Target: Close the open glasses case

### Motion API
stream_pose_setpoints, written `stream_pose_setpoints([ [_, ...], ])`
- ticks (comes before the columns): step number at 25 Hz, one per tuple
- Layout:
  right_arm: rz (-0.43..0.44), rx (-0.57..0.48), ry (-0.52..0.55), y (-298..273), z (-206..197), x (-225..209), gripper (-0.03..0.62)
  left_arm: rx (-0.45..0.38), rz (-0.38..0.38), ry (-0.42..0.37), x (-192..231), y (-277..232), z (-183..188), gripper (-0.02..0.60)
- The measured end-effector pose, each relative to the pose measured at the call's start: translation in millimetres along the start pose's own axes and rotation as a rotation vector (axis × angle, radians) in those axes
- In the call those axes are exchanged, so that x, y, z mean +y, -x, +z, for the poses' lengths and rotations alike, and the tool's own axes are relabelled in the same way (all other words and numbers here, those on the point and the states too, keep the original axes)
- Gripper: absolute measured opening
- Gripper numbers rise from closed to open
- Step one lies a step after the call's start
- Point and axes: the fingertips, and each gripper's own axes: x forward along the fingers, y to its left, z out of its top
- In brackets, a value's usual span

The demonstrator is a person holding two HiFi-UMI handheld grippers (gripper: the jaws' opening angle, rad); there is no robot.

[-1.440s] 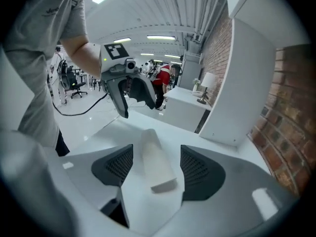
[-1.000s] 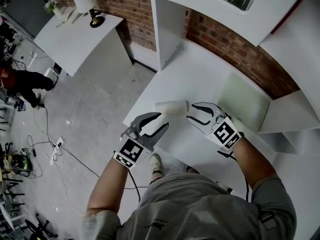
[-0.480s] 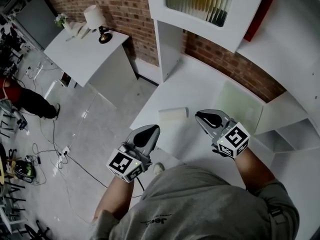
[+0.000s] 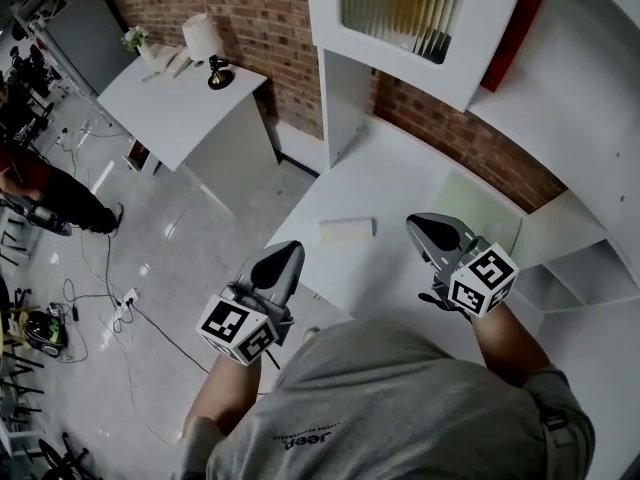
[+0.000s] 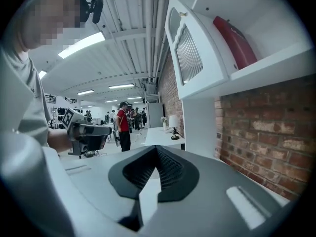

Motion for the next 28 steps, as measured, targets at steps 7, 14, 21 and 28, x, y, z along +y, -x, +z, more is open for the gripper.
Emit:
stream_pose_setpoints([
  [7,-0.009,-0.014,-0.023,-4,6,-6,0.009,-0.026,0.002,-0.017,1,-3,14,-0.003],
  [14,-0.006,0.005,-0.006,-6,1,-7,0.009,-0.016,-0.003,-0.023,-3,-7,12,-0.003],
  [21,-0.007,0.007,-0.002,-6,1,-8,0.009,-0.019,-0.006,-0.036,-3,-7,14,-0.003],
  [28,-0.006,0.010,0.003,-5,1,-6,0.009,-0.018,-0.015,-0.035,-7,-6,13,-0.003],
])
